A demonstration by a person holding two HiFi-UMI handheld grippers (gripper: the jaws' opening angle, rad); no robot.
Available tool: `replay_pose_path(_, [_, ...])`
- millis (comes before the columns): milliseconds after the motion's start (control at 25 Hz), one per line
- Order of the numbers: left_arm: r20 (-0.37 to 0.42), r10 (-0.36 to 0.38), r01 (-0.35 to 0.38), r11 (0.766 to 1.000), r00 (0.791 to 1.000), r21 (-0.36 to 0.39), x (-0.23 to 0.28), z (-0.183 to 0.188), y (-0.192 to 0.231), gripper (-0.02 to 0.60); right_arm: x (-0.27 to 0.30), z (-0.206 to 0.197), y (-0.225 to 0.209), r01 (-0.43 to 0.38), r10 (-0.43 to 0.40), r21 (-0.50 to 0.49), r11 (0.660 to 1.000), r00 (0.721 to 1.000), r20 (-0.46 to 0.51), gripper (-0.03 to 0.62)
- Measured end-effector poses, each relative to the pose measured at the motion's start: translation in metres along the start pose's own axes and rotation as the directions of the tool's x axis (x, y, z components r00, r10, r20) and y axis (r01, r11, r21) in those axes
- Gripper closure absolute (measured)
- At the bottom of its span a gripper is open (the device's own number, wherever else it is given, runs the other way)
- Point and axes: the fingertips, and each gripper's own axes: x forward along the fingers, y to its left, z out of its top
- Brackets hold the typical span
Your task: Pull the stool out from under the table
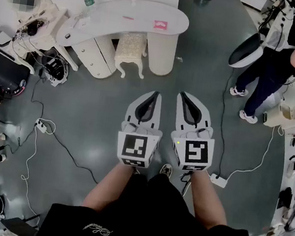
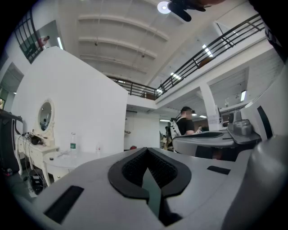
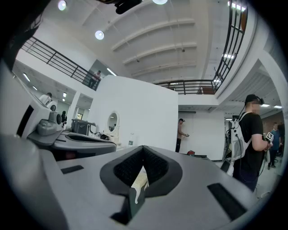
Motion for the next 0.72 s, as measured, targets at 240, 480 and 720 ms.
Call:
replay_pose_path(240, [-0.01,-0.004,0.004,1.0,1.0,-0.006,0.007,-0.003,-0.006,0.575,0.0,-0.001,-0.005,0.011,-0.011,0.016,1.0,1.0,0.002,0.588])
replay_pose_path(480, [-0.04,0.002,-0.003,1.0,0.999,-0.016,0.007,-0.014,-0.021,0.575,-0.011,-0.011,-0.018,0.012,-0.012,0.011,1.0,1.0,-0.005,0.588])
replay_pose_path(720, [-0.082,0.08,-0.083,0.996,0.993,-0.037,0.018,-0.026,-0.035,0.575,-0.019,-0.03,-0.037,-0.024,0.026,0.036,0.999,0.997,-0.068,0.588])
